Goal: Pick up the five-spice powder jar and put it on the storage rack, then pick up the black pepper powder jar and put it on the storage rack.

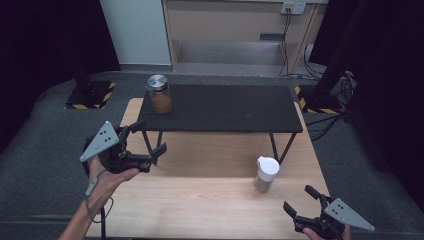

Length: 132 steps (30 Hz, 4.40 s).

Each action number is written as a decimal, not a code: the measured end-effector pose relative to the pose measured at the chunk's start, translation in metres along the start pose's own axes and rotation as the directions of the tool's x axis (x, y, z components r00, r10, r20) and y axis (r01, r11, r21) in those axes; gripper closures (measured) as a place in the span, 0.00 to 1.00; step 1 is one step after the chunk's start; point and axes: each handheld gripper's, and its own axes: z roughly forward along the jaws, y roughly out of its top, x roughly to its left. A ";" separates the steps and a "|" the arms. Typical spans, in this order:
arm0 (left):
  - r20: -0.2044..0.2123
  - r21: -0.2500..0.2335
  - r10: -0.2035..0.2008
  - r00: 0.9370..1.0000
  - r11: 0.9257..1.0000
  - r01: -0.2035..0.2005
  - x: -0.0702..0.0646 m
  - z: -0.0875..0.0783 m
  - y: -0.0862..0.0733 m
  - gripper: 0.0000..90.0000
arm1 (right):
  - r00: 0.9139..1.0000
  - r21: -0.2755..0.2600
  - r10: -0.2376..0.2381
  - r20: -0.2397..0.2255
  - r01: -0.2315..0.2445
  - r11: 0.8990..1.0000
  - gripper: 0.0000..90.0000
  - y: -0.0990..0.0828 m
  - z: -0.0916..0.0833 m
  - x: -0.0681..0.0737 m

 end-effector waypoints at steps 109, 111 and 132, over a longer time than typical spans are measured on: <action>-0.230 0.045 -0.039 0.972 0.998 0.051 -0.054 -0.064 -0.087 0.00 | 1.000 0.003 -0.001 -0.009 0.001 1.000 0.08 0.001 0.001 0.000; -0.233 0.049 -0.035 0.972 0.998 0.048 -0.054 -0.064 -0.087 0.00 | 1.000 0.004 0.000 -0.011 0.000 1.000 0.08 0.001 0.002 0.000; -0.236 0.040 -0.054 0.970 0.997 0.065 -0.054 -0.065 -0.088 0.00 | 1.000 -0.014 -0.010 0.014 0.010 1.000 0.05 0.000 0.000 0.004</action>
